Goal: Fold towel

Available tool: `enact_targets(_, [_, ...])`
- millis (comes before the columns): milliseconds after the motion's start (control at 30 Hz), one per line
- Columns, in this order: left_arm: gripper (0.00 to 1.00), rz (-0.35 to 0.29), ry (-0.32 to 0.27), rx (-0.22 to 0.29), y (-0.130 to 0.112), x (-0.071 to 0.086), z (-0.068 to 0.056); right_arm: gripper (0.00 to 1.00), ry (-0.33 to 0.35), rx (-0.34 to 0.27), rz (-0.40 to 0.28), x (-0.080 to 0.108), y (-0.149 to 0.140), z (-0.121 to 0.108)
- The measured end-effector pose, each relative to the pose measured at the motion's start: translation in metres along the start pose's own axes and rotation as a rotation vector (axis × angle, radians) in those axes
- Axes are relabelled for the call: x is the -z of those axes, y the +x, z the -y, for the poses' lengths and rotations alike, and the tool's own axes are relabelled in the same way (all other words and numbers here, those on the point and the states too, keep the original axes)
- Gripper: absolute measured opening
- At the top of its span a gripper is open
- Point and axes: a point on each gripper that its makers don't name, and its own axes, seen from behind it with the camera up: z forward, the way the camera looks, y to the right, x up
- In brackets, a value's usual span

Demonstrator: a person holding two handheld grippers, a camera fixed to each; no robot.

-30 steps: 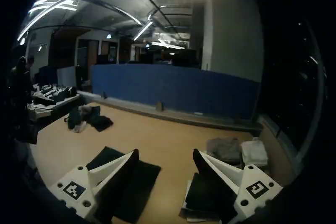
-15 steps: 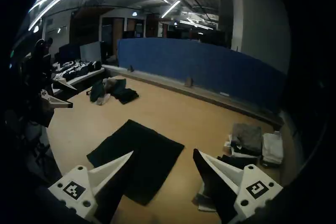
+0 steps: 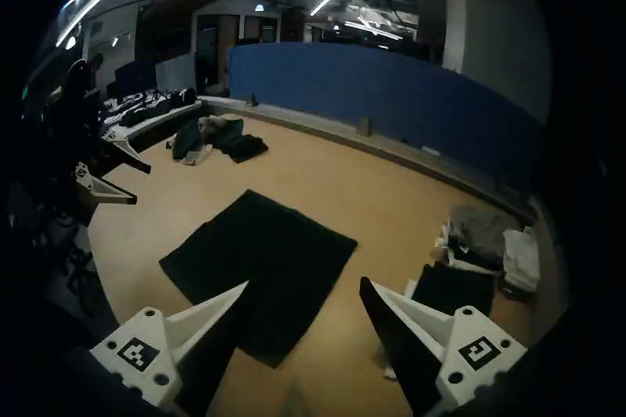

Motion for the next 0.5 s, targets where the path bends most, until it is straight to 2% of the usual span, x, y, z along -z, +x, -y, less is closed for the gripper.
enact_targets(367, [0.97, 0.053, -0.026, 0.024, -0.041, -0.022, -0.016, 1.0, 0.03, -0.027, 0.033, -0.022, -0.04, 0.017])
enact_targets(500, [0.97, 0.083, -0.046, 0.025, -0.059, -0.029, -0.025, 1.0, 0.036, -0.018, 0.057, -0.029, -0.056, 0.022])
